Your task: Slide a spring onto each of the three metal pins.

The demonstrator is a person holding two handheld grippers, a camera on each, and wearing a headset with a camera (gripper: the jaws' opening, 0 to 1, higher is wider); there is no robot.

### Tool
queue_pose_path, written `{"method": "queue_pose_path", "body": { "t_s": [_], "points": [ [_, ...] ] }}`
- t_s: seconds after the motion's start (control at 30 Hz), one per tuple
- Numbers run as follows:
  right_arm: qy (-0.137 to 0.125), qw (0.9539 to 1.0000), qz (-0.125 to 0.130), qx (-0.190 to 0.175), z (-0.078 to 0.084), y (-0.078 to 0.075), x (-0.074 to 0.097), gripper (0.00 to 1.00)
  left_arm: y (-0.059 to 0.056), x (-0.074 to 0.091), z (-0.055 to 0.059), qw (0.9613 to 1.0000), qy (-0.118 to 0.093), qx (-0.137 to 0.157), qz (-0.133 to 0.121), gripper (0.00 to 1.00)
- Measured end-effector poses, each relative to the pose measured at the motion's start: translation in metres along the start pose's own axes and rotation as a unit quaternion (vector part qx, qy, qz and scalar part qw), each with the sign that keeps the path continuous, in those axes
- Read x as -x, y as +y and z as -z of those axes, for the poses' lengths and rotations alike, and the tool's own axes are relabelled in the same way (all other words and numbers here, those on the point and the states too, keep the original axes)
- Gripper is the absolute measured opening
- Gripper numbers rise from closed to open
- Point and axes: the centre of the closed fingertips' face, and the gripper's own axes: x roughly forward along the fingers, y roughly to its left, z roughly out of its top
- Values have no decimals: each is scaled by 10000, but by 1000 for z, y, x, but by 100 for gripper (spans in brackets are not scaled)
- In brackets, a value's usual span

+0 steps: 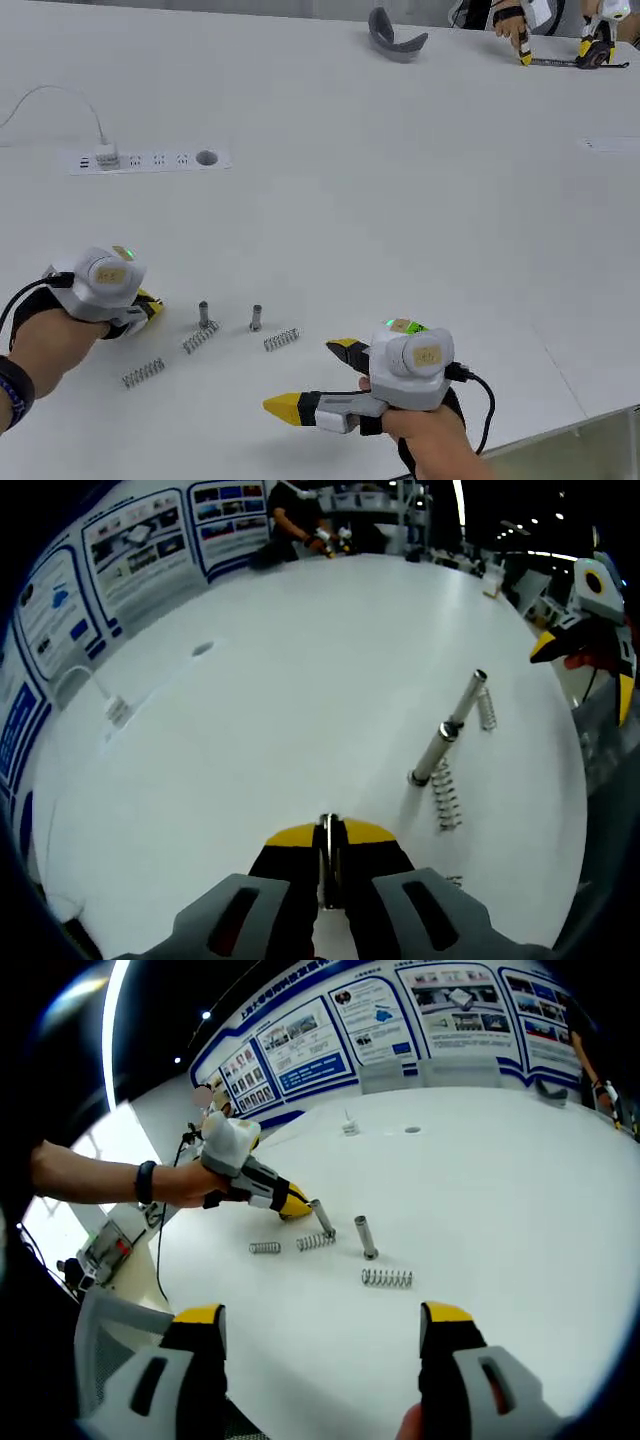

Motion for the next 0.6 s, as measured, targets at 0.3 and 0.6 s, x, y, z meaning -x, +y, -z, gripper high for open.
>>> {"method": "queue_pose_path", "body": {
  "t_s": [0.3,0.6],
  "points": [
    [-25,10000,67,-41,2,-5,5,80,2,18,2,9996,-139,245,-100,7],
    [-27,10000,50,-29,3,-2,6,80,1,32,6,9990,-194,351,-201,7]
  ]
}}
